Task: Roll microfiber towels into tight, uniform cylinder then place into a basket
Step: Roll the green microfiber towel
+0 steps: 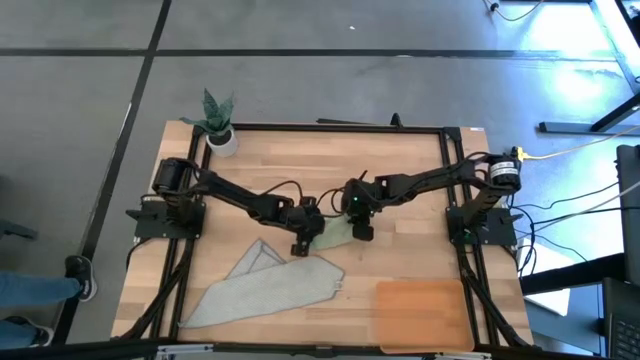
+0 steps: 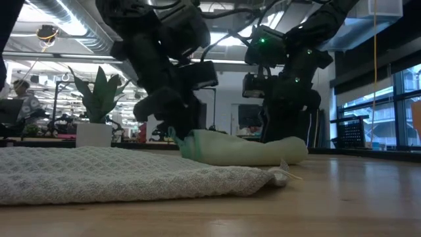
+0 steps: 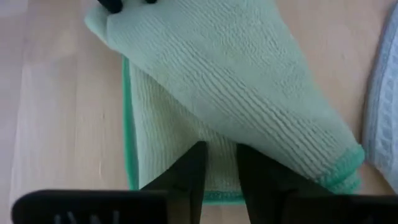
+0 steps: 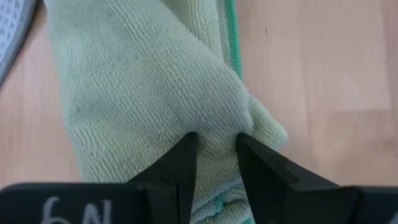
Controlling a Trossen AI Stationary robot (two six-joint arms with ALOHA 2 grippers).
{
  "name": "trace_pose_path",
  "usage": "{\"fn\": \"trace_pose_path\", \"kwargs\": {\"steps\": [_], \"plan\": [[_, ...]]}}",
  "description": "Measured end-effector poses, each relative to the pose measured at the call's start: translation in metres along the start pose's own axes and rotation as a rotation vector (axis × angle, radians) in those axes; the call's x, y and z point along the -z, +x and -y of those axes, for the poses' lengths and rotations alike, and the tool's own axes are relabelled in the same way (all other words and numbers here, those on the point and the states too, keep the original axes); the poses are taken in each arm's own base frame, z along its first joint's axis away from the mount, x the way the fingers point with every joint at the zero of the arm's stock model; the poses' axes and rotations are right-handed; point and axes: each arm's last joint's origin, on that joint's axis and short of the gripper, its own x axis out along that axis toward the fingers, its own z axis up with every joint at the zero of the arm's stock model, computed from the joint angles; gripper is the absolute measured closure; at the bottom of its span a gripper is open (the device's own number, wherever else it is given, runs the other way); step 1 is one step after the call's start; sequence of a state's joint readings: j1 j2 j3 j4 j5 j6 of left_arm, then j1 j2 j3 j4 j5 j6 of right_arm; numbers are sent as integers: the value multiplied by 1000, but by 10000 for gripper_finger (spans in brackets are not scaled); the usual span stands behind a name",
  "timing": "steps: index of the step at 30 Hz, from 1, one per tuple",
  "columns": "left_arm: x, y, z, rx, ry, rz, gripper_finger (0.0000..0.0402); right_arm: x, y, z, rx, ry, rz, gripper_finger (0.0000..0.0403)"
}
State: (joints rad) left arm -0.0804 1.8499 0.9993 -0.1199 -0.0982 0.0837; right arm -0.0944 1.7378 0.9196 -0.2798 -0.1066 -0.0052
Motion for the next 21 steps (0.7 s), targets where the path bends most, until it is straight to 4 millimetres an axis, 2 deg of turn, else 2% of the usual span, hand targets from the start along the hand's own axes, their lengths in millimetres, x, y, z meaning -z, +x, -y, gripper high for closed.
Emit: {"fn": "trace_pose_path", "kwargs": {"steps": [4, 8, 12, 15, 21], "plan": [[0, 3, 0, -3, -5, 4, 316, -7, -7, -3, 1, -39, 17, 283], [1, 3, -3, -2, -12, 2, 316, -20, -24, -12, -2, -93, 88, 283], [1, 4, -8, -11, -23, 0, 316, -25, -35, -22, -28, -140, 132, 283], [2, 4, -12, -17, -32, -2, 316, -26, -35, -33, -106, -232, 146, 283], [2, 4, -15, -23, -39, -5, 316, -31, -19, -53, -182, -442, 223, 283]]}}
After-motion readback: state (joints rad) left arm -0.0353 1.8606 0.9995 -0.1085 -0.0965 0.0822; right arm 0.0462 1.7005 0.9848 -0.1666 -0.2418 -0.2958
